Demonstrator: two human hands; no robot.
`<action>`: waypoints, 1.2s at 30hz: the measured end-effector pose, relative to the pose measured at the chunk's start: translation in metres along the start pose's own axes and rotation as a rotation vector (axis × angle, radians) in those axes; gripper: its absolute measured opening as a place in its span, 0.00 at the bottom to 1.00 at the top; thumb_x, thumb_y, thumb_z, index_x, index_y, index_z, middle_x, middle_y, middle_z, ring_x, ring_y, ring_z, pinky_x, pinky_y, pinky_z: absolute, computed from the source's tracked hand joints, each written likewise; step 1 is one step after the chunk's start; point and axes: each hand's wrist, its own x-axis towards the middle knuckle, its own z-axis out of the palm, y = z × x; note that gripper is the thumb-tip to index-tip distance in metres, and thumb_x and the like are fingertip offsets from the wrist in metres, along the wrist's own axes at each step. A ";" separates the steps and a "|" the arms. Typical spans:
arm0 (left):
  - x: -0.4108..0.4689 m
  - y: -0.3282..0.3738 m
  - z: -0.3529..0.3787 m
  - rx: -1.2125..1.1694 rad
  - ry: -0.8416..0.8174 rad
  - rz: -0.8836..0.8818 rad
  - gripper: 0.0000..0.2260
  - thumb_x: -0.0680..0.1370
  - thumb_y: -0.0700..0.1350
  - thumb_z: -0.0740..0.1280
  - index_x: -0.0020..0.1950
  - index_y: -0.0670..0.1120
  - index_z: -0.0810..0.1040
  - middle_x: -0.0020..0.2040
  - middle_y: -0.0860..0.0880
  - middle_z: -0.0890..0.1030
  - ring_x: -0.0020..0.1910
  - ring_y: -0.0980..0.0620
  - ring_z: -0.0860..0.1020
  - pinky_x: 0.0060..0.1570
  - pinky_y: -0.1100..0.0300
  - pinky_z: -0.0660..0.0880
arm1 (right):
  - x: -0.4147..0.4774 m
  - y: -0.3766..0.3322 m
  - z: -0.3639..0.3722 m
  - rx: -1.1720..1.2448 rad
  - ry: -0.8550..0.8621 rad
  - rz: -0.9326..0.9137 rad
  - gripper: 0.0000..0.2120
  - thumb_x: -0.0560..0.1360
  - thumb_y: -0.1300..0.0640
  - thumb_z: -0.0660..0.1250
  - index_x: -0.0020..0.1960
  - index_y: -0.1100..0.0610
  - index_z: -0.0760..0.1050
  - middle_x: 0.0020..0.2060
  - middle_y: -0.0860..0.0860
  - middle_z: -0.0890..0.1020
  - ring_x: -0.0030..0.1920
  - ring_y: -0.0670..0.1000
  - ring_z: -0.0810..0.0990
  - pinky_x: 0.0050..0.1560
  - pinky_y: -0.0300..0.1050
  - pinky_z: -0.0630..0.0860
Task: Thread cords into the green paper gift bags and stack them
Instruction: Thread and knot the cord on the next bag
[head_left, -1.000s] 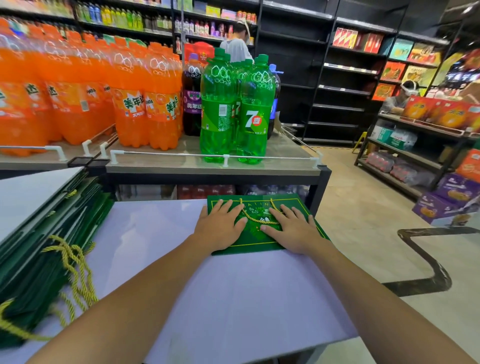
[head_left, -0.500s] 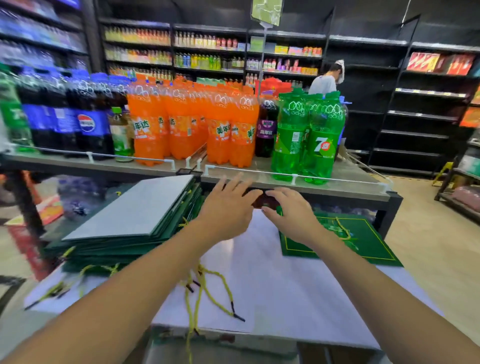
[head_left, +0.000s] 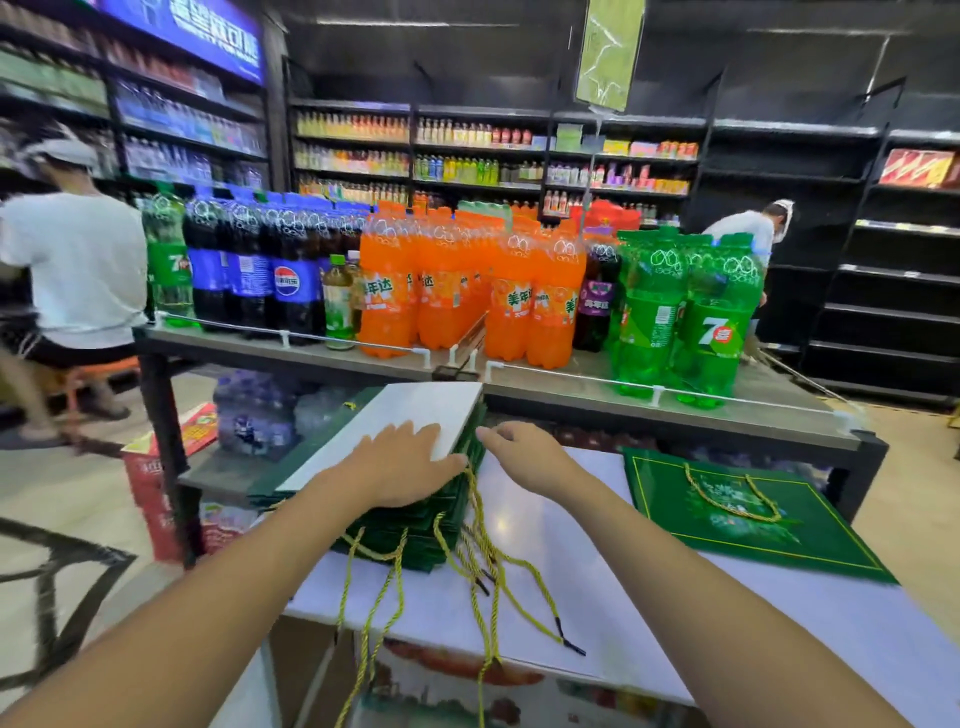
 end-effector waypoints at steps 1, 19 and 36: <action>-0.005 0.006 -0.001 0.002 0.008 0.024 0.36 0.81 0.70 0.51 0.84 0.53 0.50 0.84 0.44 0.53 0.82 0.41 0.54 0.79 0.42 0.54 | -0.001 -0.004 0.000 0.112 -0.037 0.070 0.31 0.83 0.37 0.58 0.58 0.66 0.79 0.48 0.61 0.81 0.49 0.60 0.80 0.47 0.49 0.70; -0.035 0.070 -0.023 -0.241 0.266 0.362 0.19 0.87 0.56 0.53 0.77 0.59 0.69 0.82 0.57 0.61 0.80 0.54 0.59 0.78 0.50 0.58 | -0.027 0.024 -0.078 0.845 -0.056 0.224 0.12 0.85 0.60 0.60 0.62 0.63 0.79 0.45 0.54 0.88 0.44 0.53 0.87 0.46 0.48 0.83; -0.055 -0.089 0.031 -0.028 0.492 0.121 0.28 0.81 0.68 0.45 0.76 0.62 0.70 0.75 0.55 0.71 0.73 0.51 0.70 0.67 0.48 0.70 | 0.020 -0.076 -0.093 1.075 0.077 0.241 0.11 0.84 0.67 0.59 0.65 0.67 0.72 0.48 0.59 0.84 0.44 0.54 0.86 0.42 0.46 0.85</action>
